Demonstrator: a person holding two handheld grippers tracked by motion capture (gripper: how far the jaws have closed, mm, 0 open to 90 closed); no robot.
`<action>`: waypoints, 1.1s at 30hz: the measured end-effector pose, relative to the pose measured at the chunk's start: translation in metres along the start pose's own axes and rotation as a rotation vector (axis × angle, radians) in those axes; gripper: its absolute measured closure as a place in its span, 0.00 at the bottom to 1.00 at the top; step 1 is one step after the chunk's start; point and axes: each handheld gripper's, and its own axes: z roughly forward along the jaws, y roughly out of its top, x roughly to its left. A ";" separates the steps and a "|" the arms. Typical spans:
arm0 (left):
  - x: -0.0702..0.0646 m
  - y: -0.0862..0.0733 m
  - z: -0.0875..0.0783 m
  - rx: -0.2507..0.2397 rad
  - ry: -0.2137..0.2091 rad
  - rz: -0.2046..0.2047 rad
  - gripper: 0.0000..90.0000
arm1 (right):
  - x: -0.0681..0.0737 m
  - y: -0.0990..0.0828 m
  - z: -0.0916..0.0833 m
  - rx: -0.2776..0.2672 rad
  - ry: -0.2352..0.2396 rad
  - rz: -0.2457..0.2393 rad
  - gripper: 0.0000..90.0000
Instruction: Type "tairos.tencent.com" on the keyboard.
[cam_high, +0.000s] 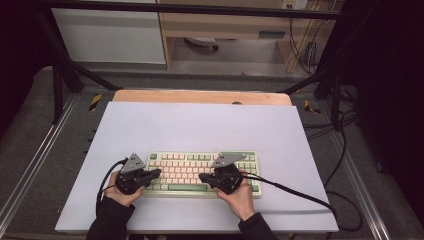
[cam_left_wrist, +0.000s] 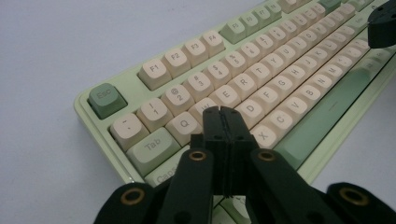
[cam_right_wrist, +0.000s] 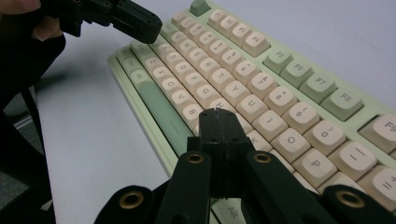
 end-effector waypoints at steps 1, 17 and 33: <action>0.000 0.000 0.000 0.001 0.001 0.001 1.00 | 0.000 0.001 0.002 0.000 0.000 0.003 1.00; 0.000 0.000 0.000 -0.001 0.001 0.000 1.00 | 0.007 0.003 0.028 0.037 0.009 -0.006 1.00; -0.001 0.001 -0.001 -0.006 -0.002 0.005 1.00 | 0.006 0.001 0.032 0.048 -0.002 -0.021 1.00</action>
